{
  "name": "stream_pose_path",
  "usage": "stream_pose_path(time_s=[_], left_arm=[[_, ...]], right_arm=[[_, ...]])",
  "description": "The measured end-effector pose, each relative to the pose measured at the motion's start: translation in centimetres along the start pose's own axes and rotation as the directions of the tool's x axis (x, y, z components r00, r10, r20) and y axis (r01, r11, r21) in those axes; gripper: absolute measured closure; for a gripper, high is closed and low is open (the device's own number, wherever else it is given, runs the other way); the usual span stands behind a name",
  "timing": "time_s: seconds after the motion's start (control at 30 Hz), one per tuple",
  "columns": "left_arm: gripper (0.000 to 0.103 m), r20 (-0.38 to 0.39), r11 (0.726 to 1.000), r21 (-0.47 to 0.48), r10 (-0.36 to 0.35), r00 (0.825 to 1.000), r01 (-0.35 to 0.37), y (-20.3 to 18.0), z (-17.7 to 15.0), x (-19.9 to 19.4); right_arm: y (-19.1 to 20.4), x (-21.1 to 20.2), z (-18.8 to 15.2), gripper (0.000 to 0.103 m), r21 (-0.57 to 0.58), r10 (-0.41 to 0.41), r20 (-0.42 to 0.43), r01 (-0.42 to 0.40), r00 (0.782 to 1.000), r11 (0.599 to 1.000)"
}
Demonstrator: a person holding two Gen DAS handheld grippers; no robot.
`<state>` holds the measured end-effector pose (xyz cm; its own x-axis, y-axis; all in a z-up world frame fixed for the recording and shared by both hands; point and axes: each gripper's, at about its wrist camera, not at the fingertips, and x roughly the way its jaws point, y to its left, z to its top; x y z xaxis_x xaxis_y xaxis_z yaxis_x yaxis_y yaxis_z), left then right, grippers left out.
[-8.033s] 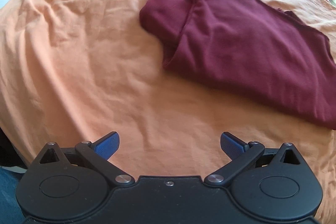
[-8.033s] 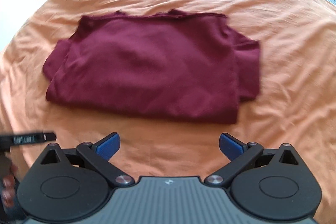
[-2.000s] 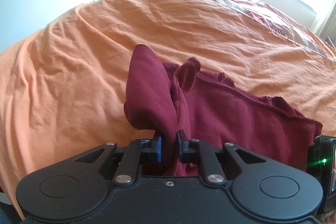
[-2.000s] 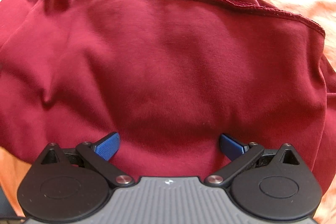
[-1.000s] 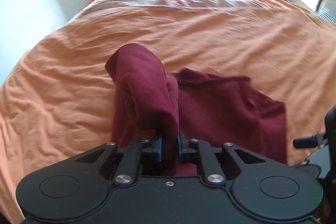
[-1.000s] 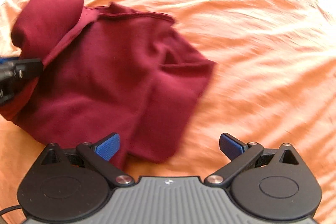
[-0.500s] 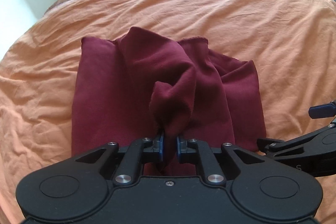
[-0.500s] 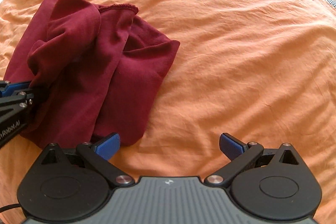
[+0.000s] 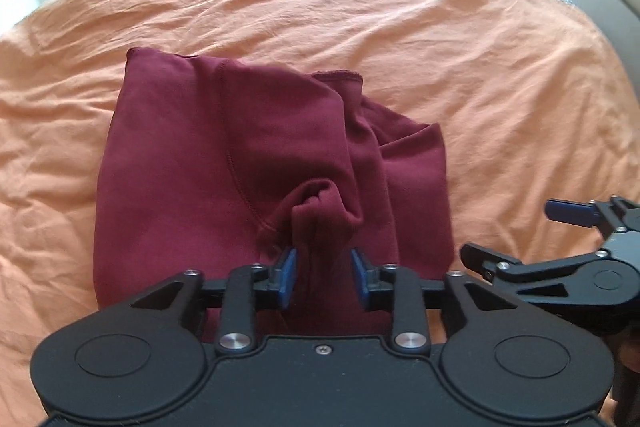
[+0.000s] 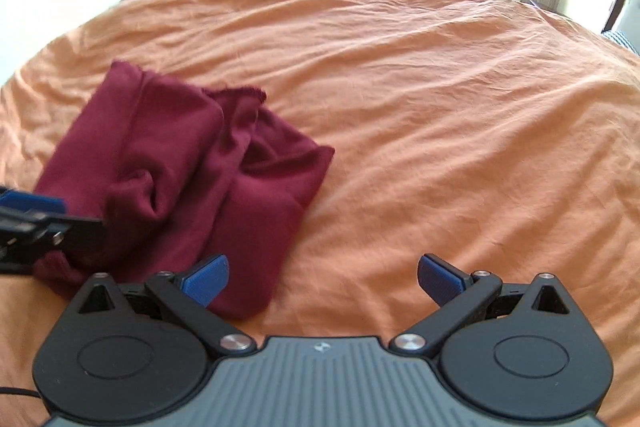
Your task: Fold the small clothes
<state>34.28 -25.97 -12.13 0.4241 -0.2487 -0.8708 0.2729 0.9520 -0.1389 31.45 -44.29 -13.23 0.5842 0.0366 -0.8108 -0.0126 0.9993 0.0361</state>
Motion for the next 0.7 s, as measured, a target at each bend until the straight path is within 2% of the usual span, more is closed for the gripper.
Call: stream_pose_path(time_s=[0.03,0.1,0.2,0.33,0.43,0.53,0.6,0.7], left_arm=[[0.053,0.005,1.000,-0.006,-0.001,1.000,0.001,0.1,0.0,-0.3],[0.033,0.033,1.000,-0.018,0.004,0.999,-0.003,0.6,-0.1,-1.3],[0.014,0.081,0.997,-0.060,0.051,0.995,-0.046,1.9,-0.1,-3.0],[0.008,0.105,0.982,-0.149,0.129,0.986,-0.112,4.8,0.1,-4.2],[0.004,0.078,0.952,-0.248,0.206,0.975,-0.181,7.3,0.1,-4.4],[0.002,0.036,0.907,-0.342,0.272,0.961,-0.244,9.8,0.0,-3.9],[0.002,-0.009,0.867,-0.399,0.321,0.947,-0.298,11.7,-0.1,-3.4],[0.002,-0.055,0.823,-0.459,0.351,0.935,-0.336,13.9,-0.4,-2.9]], right_arm=[[0.1,0.0,0.3,0.000,0.015,0.011,0.011,-0.011,1.000,1.000],[0.5,0.0,0.8,0.000,0.037,0.030,0.026,-0.031,0.999,0.999],[1.6,0.4,1.3,0.000,0.041,0.043,0.026,-0.044,0.999,0.998],[4.0,1.4,2.7,0.000,0.045,-0.023,-0.036,0.024,0.999,0.999],[6.1,2.2,3.7,0.000,0.036,-0.076,-0.053,0.078,0.996,0.996],[7.6,2.4,4.6,0.000,0.060,-0.018,-0.033,0.020,0.999,0.998],[8.5,2.6,5.2,0.000,0.078,0.013,-0.038,-0.010,0.999,0.997],[9.5,3.3,5.5,0.000,0.103,0.066,-0.048,-0.061,0.997,0.993]])
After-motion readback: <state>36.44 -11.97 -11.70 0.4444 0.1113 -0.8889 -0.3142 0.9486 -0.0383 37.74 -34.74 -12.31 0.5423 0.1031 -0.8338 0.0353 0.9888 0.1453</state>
